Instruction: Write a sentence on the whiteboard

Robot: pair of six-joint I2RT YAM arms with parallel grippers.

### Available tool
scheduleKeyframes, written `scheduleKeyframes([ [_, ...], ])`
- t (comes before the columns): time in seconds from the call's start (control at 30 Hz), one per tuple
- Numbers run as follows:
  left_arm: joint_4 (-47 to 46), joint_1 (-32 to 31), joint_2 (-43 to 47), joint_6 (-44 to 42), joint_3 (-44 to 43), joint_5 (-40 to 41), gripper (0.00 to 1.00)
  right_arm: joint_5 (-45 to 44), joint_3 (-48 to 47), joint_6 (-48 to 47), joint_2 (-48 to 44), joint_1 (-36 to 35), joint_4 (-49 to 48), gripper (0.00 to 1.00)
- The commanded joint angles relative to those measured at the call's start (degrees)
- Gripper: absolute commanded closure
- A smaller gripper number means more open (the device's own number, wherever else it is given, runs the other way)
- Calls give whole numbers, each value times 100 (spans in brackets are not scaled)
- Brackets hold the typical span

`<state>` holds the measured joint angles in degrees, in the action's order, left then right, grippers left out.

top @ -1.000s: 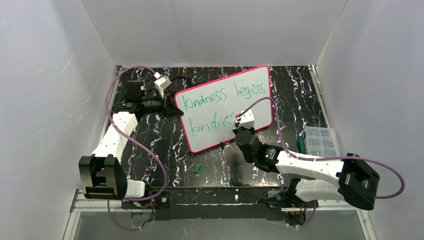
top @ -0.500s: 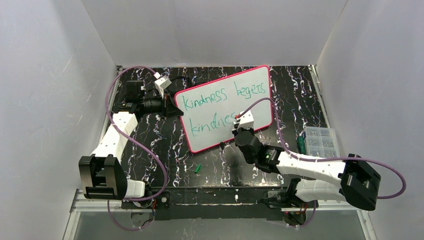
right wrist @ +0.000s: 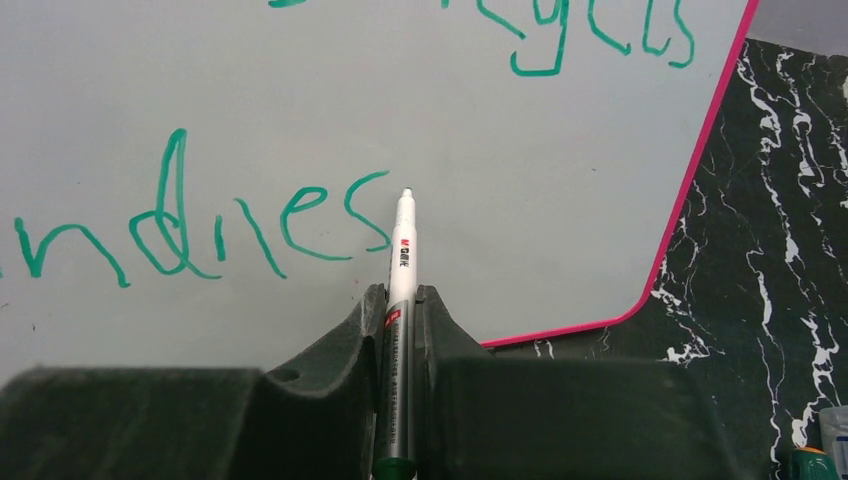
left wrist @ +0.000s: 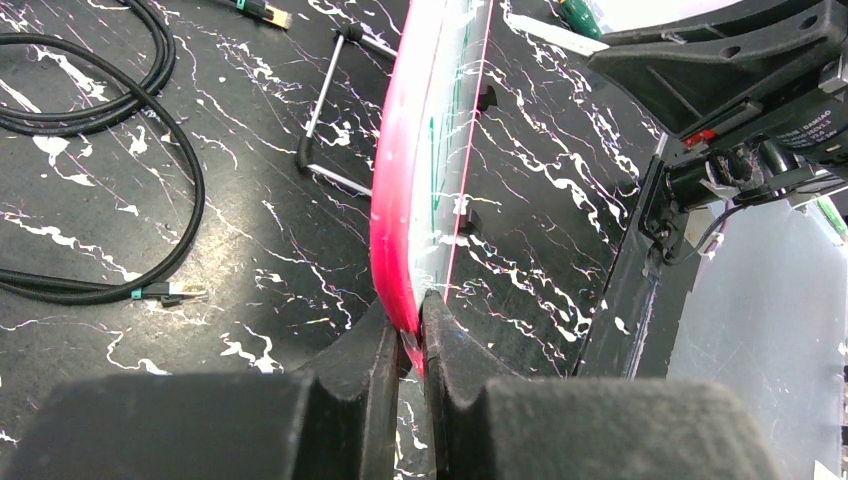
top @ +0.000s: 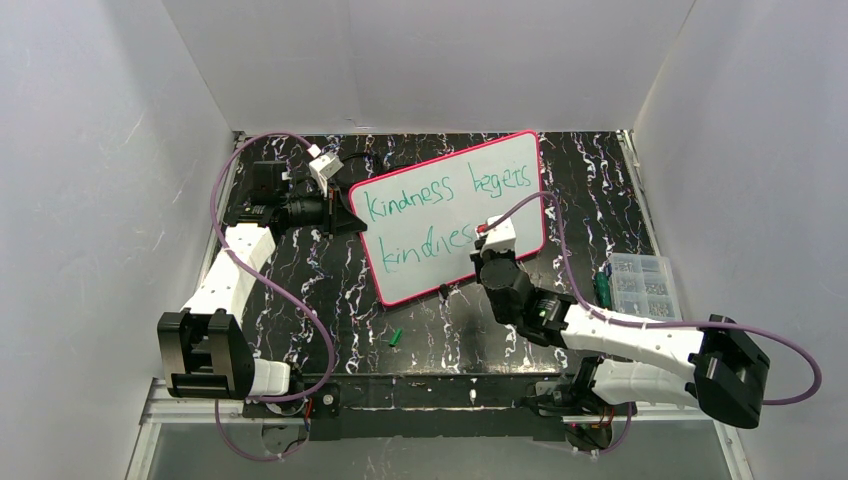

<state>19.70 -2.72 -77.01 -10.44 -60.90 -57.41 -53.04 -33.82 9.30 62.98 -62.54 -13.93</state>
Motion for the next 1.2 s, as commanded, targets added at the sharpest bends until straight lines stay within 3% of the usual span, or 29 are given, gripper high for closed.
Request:
scheduleKeyframes([
  [0.0, -177, 19, 273, -327, -91, 178, 100, -134, -169, -405, 40, 163, -654, 99],
  [0.7, -177, 26, 264, -331, -94, 180, 100, 417, -196, -453, 499, 410, -721, 99],
  [1.17, -177, 26, 268, -327, -92, 182, 100, 581, 58, 285, 365, 287, -70, 99],
])
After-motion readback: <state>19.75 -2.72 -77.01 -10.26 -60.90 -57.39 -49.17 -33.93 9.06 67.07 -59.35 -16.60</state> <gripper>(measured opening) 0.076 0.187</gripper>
